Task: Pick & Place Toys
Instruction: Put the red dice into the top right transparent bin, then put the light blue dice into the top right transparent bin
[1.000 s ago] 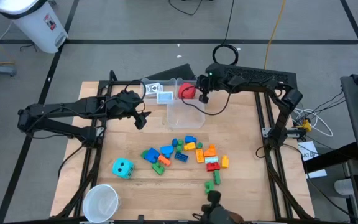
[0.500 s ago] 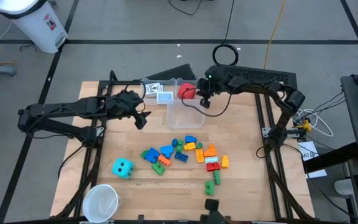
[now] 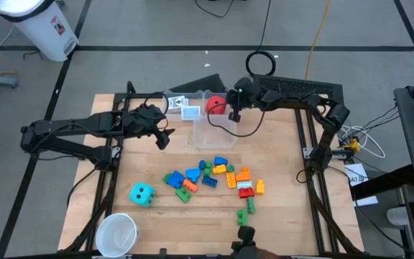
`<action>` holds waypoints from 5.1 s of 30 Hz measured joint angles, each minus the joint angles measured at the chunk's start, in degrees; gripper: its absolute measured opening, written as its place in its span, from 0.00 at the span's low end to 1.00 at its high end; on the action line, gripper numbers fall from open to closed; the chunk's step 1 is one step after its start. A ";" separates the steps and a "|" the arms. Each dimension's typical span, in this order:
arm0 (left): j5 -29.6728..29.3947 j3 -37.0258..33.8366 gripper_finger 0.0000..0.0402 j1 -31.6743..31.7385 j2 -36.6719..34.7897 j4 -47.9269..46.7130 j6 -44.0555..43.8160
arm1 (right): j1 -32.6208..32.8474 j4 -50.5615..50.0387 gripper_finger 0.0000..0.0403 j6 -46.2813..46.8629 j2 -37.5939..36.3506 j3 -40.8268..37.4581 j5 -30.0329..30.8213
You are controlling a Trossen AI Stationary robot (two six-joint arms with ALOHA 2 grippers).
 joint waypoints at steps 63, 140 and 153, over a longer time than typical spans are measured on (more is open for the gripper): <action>19.02 7.65 0.80 -51.66 26.97 -37.57 -32.94 | 23.80 1.26 0.00 2.79 -31.34 -15.62 6.50; -24.91 14.23 0.13 -37.90 17.87 -14.49 -7.48 | 41.80 35.88 0.64 -17.01 -22.29 -20.04 8.91; -12.38 14.24 0.11 -25.45 16.92 -1.73 4.46 | 46.03 56.64 0.81 -26.40 -8.23 -20.06 19.56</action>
